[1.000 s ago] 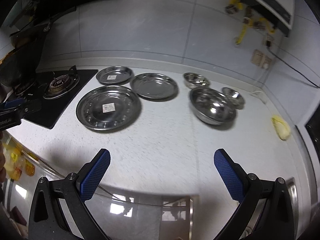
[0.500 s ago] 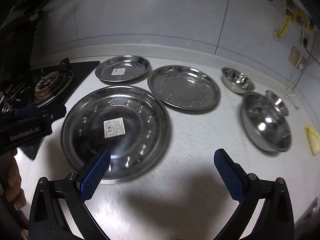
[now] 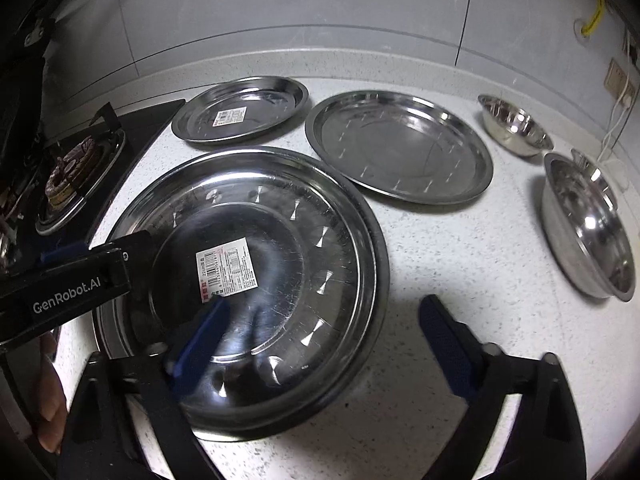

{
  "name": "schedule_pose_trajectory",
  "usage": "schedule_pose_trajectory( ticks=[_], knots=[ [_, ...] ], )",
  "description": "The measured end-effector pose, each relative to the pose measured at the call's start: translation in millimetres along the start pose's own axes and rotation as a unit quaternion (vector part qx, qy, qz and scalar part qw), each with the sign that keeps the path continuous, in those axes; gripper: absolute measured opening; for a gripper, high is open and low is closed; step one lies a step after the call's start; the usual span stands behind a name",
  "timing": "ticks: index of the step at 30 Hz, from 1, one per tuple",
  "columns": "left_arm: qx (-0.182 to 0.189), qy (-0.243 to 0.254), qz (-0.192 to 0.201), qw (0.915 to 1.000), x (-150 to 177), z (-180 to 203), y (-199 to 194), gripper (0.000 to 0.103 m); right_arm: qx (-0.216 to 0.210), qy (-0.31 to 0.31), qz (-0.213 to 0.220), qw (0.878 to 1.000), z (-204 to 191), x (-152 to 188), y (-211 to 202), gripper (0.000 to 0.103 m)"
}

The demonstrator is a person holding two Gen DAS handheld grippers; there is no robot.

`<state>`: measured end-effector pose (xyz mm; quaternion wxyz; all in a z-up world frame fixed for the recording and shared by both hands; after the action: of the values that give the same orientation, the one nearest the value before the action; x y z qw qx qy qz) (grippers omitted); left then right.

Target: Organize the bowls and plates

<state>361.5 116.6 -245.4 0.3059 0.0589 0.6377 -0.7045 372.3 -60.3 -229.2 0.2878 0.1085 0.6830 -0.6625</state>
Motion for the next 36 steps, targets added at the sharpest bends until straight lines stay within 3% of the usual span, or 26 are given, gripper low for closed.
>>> schedule_pose_trajectory(
  ticks=[2,5,9,11,15,17,23,29,36],
  knots=[
    [0.004,-0.006,-0.017,0.9998,1,0,6,0.060,-0.002,0.006,-0.012,1.000,2,0,4,0.074],
    [0.010,0.003,-0.018,0.9998,0,2,8,0.050,-0.006,0.026,-0.031,0.999,9,2,12,0.064],
    [0.012,0.017,-0.024,0.9995,1,3,11,0.044,0.004,0.021,-0.027,0.999,14,3,13,0.053],
    [0.020,0.021,-0.024,0.9993,1,6,10,0.036,0.004,0.015,-0.023,1.000,15,2,12,0.036],
    [0.008,0.026,-0.019,0.9995,2,5,10,0.028,0.005,0.009,-0.019,1.000,14,-1,11,0.031],
    [-0.004,0.019,-0.015,0.9997,3,-1,8,0.015,0.010,0.009,-0.016,1.000,16,-2,10,0.026],
    [0.001,0.002,-0.016,0.9999,3,-6,5,0.014,0.012,0.015,-0.013,1.000,21,-2,8,0.019],
    [0.013,-0.022,-0.019,0.9995,7,-8,-2,0.011,0.006,0.019,-0.021,1.000,25,2,1,0.018],
    [0.030,-0.018,-0.012,0.9993,11,-1,-26,0.011,-0.005,0.024,-0.024,0.999,32,7,-16,0.017]
  ],
)
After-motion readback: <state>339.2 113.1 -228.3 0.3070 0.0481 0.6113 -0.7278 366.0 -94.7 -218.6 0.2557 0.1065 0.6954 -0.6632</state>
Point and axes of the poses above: each gripper's, at about its wrist camera, not at the fingertips, and y roughly the way its jaws point, z to its right, x to its underside, the point moved 9 cm from there along y, roughly the way its jaws point, and after that the axes turned 5 degrees about x, right-handed, at the moved point
